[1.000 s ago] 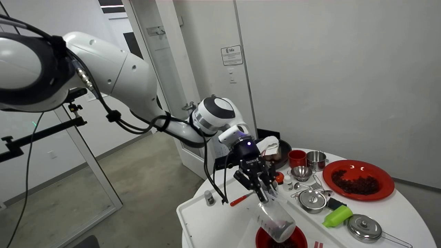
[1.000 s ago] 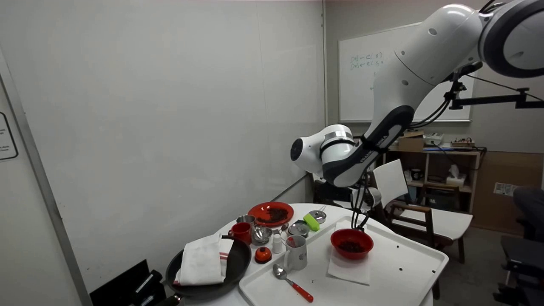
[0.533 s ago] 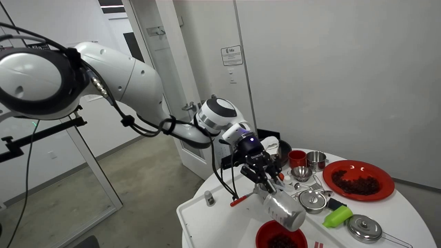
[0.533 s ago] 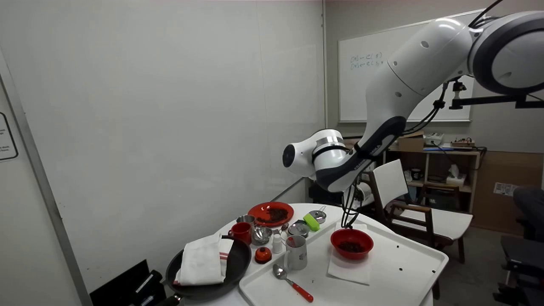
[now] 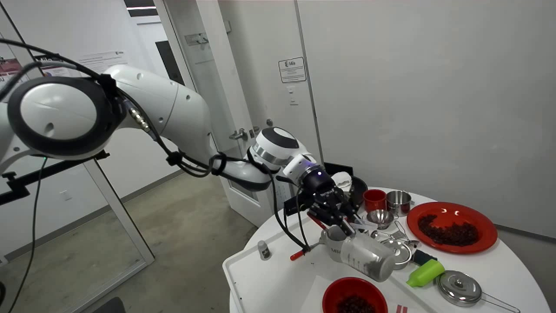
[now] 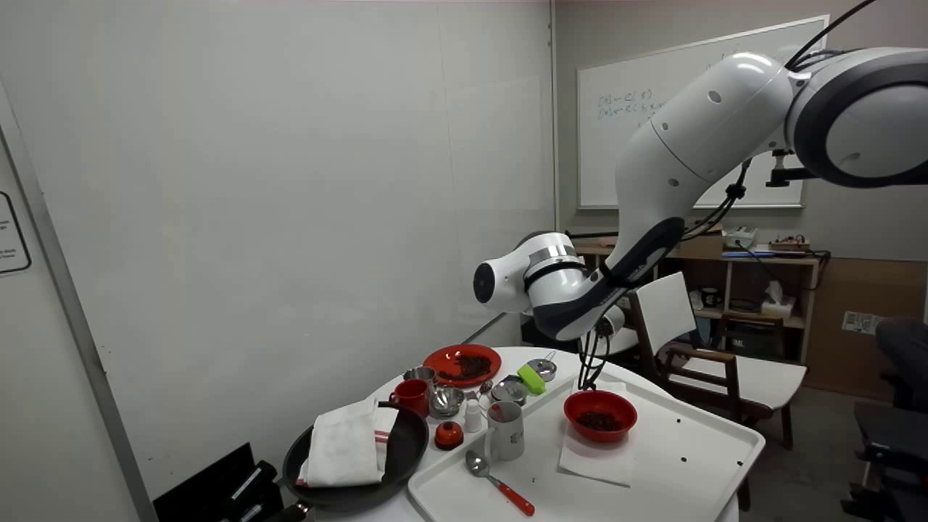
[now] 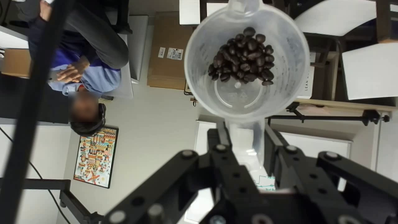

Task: Pour the contents from the clear jar into the orange bowl

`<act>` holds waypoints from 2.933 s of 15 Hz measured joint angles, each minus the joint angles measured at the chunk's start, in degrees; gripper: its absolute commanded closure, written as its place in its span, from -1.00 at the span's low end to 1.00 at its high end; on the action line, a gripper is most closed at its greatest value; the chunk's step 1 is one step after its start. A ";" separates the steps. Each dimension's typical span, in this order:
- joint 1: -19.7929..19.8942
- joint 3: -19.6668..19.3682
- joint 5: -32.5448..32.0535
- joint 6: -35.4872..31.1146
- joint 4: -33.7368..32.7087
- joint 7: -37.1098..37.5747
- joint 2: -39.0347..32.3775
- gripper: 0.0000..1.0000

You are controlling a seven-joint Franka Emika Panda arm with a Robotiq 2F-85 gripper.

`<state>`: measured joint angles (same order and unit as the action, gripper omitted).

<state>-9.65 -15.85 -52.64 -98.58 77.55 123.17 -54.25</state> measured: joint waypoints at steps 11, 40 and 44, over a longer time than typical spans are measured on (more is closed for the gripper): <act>-0.36 3.16 -6.49 5.47 -2.13 0.04 -5.31 0.78; -0.52 5.92 -17.76 17.77 -5.59 0.67 -8.57 0.79; -0.53 6.38 -18.50 18.52 -6.30 0.67 -9.35 0.79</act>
<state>-10.17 -9.47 -71.14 -80.06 71.25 123.84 -63.61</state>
